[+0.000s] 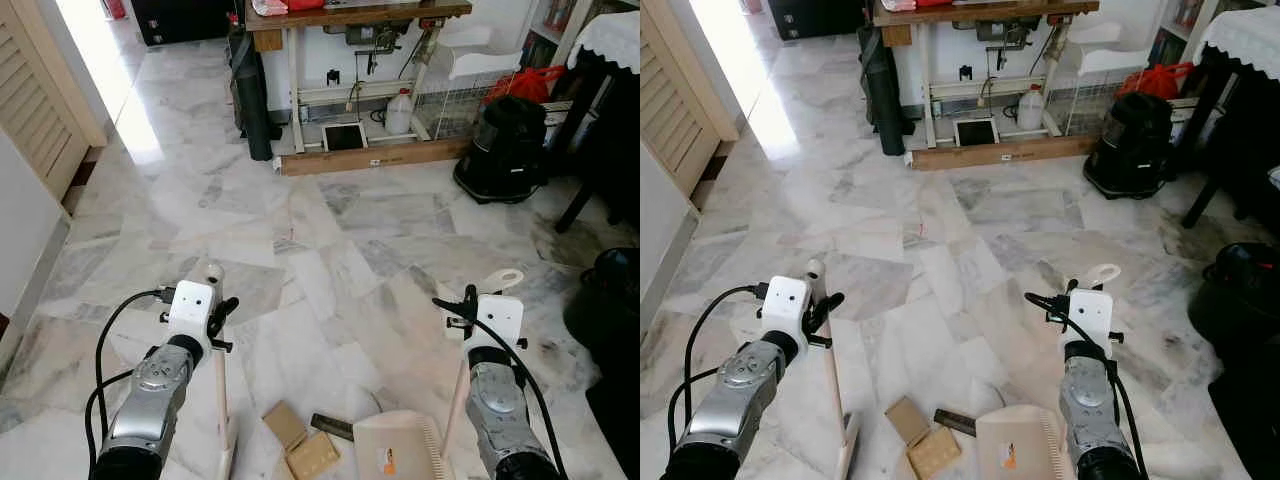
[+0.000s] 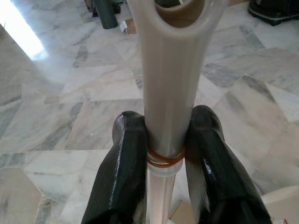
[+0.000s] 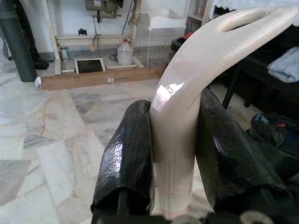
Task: Sweep floor
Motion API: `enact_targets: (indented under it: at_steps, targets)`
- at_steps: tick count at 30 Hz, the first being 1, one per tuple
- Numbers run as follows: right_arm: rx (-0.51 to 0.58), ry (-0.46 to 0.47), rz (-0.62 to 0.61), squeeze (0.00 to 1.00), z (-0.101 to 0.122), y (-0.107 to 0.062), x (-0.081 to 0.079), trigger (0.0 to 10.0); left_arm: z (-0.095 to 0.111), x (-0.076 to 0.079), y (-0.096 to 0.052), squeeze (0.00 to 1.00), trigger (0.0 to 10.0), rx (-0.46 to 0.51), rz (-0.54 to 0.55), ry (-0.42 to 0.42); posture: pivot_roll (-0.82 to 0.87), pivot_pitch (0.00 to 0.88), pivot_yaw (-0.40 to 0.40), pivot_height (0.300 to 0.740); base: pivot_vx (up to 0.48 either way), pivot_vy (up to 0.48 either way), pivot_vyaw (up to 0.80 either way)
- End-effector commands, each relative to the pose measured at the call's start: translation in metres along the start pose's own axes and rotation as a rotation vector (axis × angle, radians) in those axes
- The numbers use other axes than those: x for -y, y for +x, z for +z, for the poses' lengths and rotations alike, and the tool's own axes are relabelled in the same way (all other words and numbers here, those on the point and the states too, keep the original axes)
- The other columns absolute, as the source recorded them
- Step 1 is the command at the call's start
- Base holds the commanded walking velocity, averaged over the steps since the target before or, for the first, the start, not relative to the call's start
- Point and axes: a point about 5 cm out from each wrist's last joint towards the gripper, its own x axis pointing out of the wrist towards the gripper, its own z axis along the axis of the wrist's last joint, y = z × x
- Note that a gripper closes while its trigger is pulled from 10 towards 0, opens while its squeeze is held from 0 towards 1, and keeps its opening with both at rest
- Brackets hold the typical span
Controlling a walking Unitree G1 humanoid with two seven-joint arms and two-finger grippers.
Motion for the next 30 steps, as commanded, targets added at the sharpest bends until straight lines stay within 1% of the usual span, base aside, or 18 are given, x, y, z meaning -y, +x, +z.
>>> enact_targets:
  at_steps: [1,3,4,6,7,8,10,11,13,16,24,30]
  targets:
    - [0.021,-0.02,0.0,0.0,0.004,0.004,0.001,10.0,0.006,-0.001,0.001,0.0,10.0,0.02,0.0,0.0,0.02,0.071,0.046,0.74,0.0,0.0,0.0]
    - [0.019,-0.022,-0.004,0.0,0.003,0.004,0.001,10.0,0.004,0.002,0.0,0.0,10.0,0.013,-0.01,-0.029,0.03,0.073,0.045,0.74,0.0,0.0,0.0]
    - [0.019,-0.022,-0.004,0.0,0.003,0.004,0.001,10.0,0.004,0.002,0.0,0.0,10.0,0.013,-0.01,-0.029,0.03,0.073,0.045,0.74,0.0,0.0,0.0]
    - [0.065,-0.024,-0.026,0.0,0.01,0.006,0.003,10.0,-0.002,0.0,-0.001,0.0,10.0,-0.017,-0.007,-0.109,0.03,0.074,0.046,0.74,0.0,0.0,0.0]
    - [0.065,-0.024,-0.026,0.0,0.01,0.006,0.003,10.0,-0.002,0.0,-0.001,0.0,10.0,-0.017,-0.007,-0.109,0.03,0.074,0.046,0.74,0.0,0.0,0.0]
    - [0.094,-0.039,-0.04,0.0,0.015,0.007,0.005,10.0,-0.004,-0.002,-0.002,0.0,10.0,-0.028,-0.004,-0.129,0.03,0.074,0.046,0.74,0.0,0.0,0.0]
    - [0.115,-0.047,-0.054,0.0,0.017,0.008,0.008,10.0,-0.005,-0.004,-0.002,0.0,10.0,-0.033,-0.002,-0.132,0.03,0.074,0.046,0.74,0.0,0.0,0.0]
    - [0.124,-0.052,-0.078,0.0,0.019,0.008,0.013,10.0,-0.005,-0.006,-0.002,0.0,10.0,-0.035,-0.001,-0.13,0.03,0.075,0.046,0.74,0.0,0.0,0.0]
    - [0.124,-0.059,-0.092,0.0,0.019,0.008,0.015,10.0,-0.005,-0.006,-0.002,0.0,10.0,-0.035,-0.001,-0.129,0.03,0.075,0.046,0.74,0.0,0.0,0.0]
    - [0.123,-0.069,-0.138,0.0,0.017,0.008,0.023,10.0,-0.004,-0.006,-0.001,0.0,10.0,-0.034,-0.004,-0.134,0.02,0.073,0.047,0.74,0.0,0.0,0.0]
    - [0.034,-0.114,-0.165,0.0,0.002,0.004,0.025,10.0,-0.003,-0.003,0.0,0.0,10.0,-0.052,-0.043,-0.142,0.03,0.074,0.05,0.74,0.0,0.0,0.0]
    - [0.007,-0.125,-0.16,0.0,-0.003,0.002,0.023,10.0,-0.005,-0.003,-0.002,0.0,10.0,-0.086,-0.086,-0.137,0.04,0.072,0.05,0.74,0.0,0.0,0.0]
